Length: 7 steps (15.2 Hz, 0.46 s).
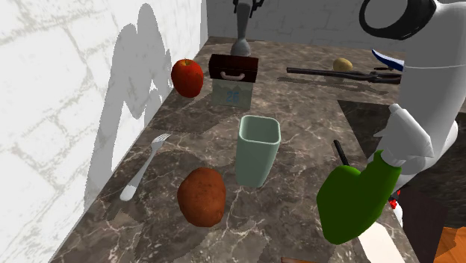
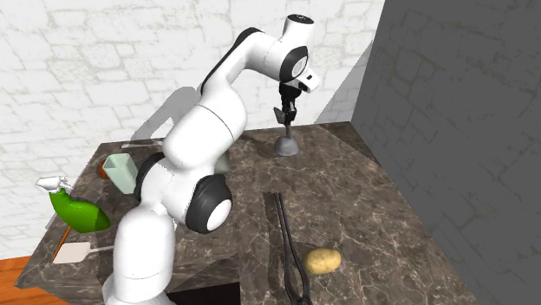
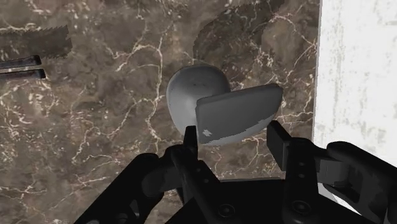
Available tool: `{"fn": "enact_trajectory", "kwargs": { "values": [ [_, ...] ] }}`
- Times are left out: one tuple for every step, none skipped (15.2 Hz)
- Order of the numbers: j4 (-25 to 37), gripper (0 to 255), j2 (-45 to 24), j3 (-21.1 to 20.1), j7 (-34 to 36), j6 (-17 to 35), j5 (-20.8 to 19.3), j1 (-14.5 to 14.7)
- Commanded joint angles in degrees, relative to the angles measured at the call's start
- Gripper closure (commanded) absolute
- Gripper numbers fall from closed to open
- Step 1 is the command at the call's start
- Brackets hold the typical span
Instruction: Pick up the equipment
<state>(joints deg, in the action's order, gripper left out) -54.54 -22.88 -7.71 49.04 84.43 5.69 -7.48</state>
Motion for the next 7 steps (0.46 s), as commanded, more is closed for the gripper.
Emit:
{"fn": "enact_trajectory", "kwargs": {
  "values": [
    [4.5, 255, -1.7, 0.0, 0.3, -2.7, -0.2, 0.2],
    [7.2, 255, -2.9, 0.0, 0.5, -4.3, -0.3, 0.4],
    [10.4, 255, -4.3, -0.1, 0.8, -6.0, -0.5, 0.6],
    [14.4, 255, -6.2, -0.1, 1.1, -8.1, -0.7, 0.8],
    [20.3, 255, -9.1, -0.1, 1.4, -11.1, -1.1, 1.3],
    [21.5, 255, -9.7, -0.1, 1.5, -11.7, -1.1, 1.4],
    [21.7, 255, -9.8, -0.1, 1.5, -11.8, -1.1, 1.4]
  ]
}}
